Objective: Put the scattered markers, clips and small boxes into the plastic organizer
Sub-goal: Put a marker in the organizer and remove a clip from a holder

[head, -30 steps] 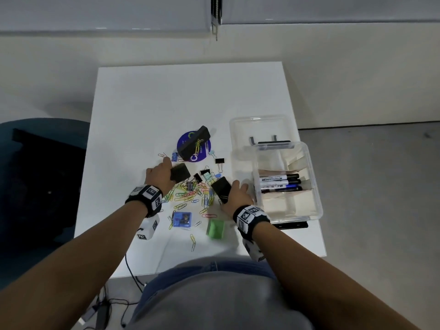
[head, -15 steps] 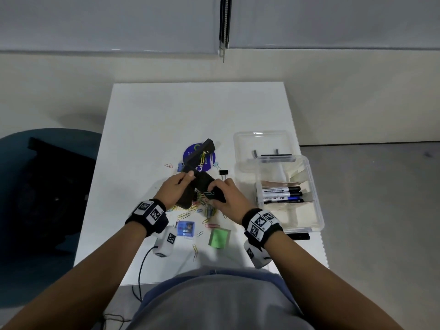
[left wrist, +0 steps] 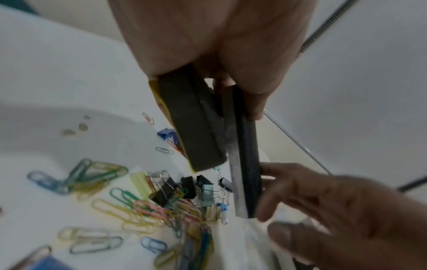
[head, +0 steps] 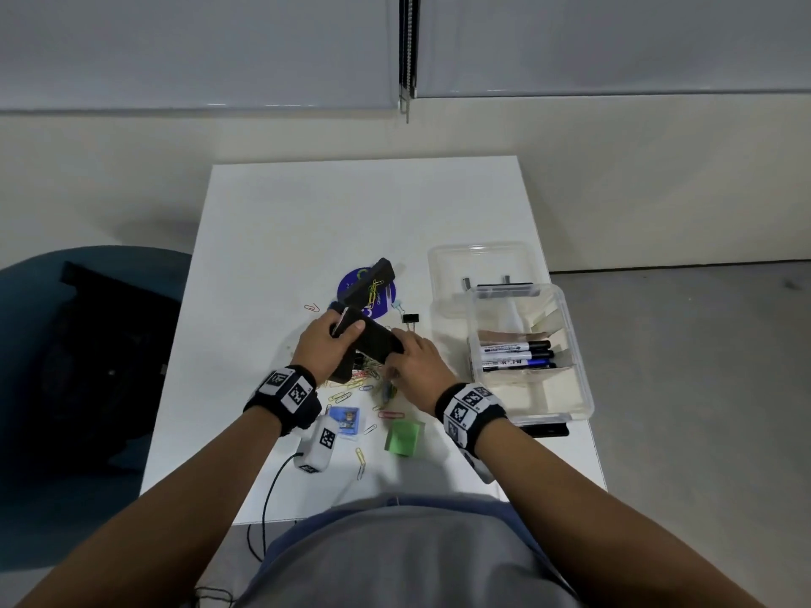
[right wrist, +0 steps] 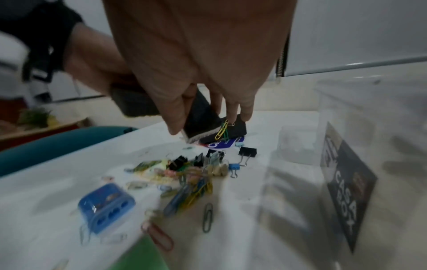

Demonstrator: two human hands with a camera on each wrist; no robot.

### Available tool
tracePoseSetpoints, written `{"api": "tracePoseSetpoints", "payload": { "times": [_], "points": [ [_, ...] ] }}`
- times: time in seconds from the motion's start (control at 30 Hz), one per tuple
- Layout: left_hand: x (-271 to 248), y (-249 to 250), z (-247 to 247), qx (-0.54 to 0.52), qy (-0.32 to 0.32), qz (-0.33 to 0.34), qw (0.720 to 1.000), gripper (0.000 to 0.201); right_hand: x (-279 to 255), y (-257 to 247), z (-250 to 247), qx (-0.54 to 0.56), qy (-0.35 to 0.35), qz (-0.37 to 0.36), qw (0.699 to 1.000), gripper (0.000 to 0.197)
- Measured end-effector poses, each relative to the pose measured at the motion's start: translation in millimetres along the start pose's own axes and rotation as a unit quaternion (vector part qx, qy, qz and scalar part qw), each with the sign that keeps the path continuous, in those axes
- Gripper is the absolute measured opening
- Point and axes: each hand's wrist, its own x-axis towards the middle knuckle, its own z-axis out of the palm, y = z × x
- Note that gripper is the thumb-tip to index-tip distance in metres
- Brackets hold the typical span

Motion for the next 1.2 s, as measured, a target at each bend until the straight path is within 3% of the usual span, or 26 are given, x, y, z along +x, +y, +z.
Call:
{"api": "tracePoseSetpoints", "payload": {
  "times": [0.07, 0.17, 0.3, 0.37, 0.43, 0.47, 0.57, 0.63, 0.73, 0.8, 0.9, 1.0, 1.07, 1.2],
  "points": [
    [-2, 3, -4, 0.013, 0.001, 0.021, 1.0, 0.028, 1, 2, -12, 0.092, 0.021, 0.044, 0.995, 0.015],
    [-9, 16, -4, 0.006, -0.02, 0.061, 0.998, 0.018, 3, 2, -37, 0.239, 0.043, 0.115, 0.963, 0.032],
    [-16, 40, 4, -0.031, -0.034, 0.124, 0.991, 0.025, -4, 6, -69, 0.268, 0.002, 0.082, 0.96, 0.028],
    [-16, 51, 10, -0.066, -0.037, 0.137, 0.988, 0.028, -20, 14, -86, 0.297, 0.003, 0.1, 0.95, 0.029],
    [-14, 58, 17, -0.079, -0.046, 0.138, 0.986, 0.015, -43, 27, -101, 0.312, 0.014, 0.101, 0.945, 0.025],
    [-14, 62, 21, -0.081, -0.057, 0.135, 0.986, 0.022, -57, 36, -107, 0.303, 0.016, 0.1, 0.948, 0.025],
    [-23, 70, 41, -0.101, -0.109, 0.124, 0.981, 0.07, -105, 64, -130, 0.212, 0.026, 0.102, 0.972, 0.037],
    [-32, 77, 58, -0.08, -0.129, 0.131, 0.98, 0.072, -134, 82, -138, 0.161, 0.034, 0.108, 0.98, 0.042],
    [-46, 88, 81, -0.028, -0.146, 0.148, 0.978, 0.038, -157, 108, -125, 0.083, -0.032, 0.154, 0.984, 0.039],
    [-50, 92, 92, -0.002, -0.149, 0.162, 0.976, 0.031, -153, 119, -104, 0.033, -0.1, 0.175, 0.979, 0.04],
    [-54, 98, 106, 0.038, -0.151, 0.189, 0.97, 0.034, -135, 128, -80, 0.038, -0.155, 0.174, 0.972, 0.041],
    [-59, 100, 118, 0.081, -0.154, 0.243, 0.954, 0.043, -118, 134, -68, 0.05, -0.263, 0.172, 0.948, 0.033],
    [-63, 102, 124, 0.1, -0.16, 0.265, 0.946, 0.051, -115, 136, -63, 0.063, -0.297, 0.191, 0.933, 0.035],
    [-66, 104, 132, 0.124, -0.149, 0.282, 0.94, 0.048, -119, 135, -71, 0.114, -0.271, 0.207, 0.933, 0.032]
  ]
}}
